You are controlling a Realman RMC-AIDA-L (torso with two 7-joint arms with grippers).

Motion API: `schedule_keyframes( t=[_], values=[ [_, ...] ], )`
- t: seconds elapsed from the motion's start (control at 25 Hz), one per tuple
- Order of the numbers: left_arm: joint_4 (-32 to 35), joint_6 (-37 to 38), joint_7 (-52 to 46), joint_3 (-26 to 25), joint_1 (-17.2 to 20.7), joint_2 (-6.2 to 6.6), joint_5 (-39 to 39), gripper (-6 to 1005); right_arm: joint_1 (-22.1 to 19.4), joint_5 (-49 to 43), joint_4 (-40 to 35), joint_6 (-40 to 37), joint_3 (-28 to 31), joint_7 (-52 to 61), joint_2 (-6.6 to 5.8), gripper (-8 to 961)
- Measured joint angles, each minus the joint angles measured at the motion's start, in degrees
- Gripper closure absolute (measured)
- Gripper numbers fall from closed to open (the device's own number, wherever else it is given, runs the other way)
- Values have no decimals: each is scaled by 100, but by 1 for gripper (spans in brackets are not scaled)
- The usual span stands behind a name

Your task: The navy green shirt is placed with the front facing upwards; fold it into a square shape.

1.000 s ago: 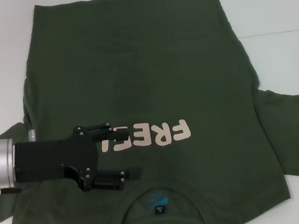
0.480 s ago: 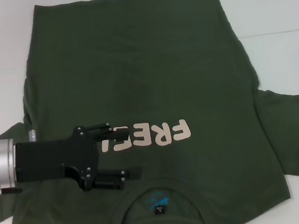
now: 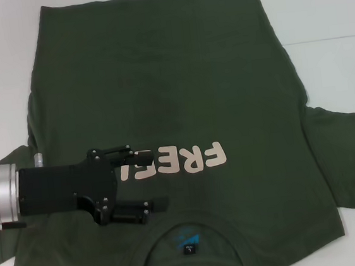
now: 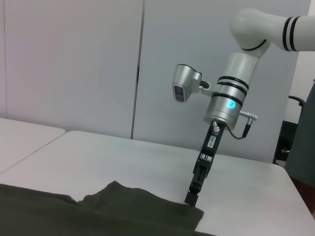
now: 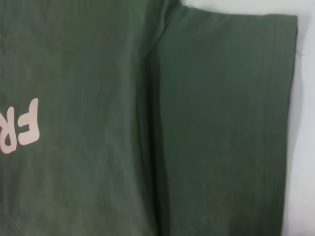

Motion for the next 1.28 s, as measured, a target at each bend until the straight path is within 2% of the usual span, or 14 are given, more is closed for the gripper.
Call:
schedule_keyframes(
  t=[0.56,0.8,1.0,1.24,1.28],
  values=[
    [0,-63,0,5,-6,2,0,126,104,3,212,80,0,-32,0,44],
    [0,-76,0,9,-9,10,0,126,151,21,283,127,0,-48,-1,139],
    [0,-81,0,9,-9,9,0,127,169,27,283,139,0,-23,10,165],
    [0,-179,10,8,5,9,-4,127,155,34,284,201,20,-31,25,244],
    [0,-192,11,8,9,9,-9,127,153,33,283,201,19,-25,23,353]
  ],
)
